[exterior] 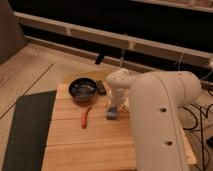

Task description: Wipe the white sponge on the table

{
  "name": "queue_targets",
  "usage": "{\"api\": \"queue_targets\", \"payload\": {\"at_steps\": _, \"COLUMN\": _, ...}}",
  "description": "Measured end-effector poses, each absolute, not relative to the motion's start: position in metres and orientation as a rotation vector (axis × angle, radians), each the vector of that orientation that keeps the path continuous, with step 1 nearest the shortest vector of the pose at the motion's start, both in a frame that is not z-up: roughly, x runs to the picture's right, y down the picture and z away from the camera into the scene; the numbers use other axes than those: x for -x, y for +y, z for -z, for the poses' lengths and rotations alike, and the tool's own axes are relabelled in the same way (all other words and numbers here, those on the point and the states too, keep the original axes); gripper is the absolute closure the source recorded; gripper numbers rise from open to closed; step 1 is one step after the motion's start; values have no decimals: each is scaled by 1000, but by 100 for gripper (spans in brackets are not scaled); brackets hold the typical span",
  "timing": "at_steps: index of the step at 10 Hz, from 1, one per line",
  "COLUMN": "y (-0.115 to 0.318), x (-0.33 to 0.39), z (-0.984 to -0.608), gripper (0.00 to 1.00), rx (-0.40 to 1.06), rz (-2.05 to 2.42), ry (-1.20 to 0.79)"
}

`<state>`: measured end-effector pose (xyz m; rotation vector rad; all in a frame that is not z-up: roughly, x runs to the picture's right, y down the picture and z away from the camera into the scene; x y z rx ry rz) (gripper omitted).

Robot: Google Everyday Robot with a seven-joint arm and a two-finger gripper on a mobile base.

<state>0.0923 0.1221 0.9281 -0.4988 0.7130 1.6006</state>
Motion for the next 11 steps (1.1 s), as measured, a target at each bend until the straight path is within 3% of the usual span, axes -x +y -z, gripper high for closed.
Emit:
{"api": "queue_targets", "payload": {"at_steps": 6, "y": 80, "x": -24, "z": -966, "gripper": 100, "rx": 523, "rz": -1504, "ry": 555}}
{"api": "queue_targets", "payload": {"at_steps": 11, "y": 95, "x": 41, "z": -950, "gripper": 100, "rx": 626, "rz": -1509, "ry": 452}}
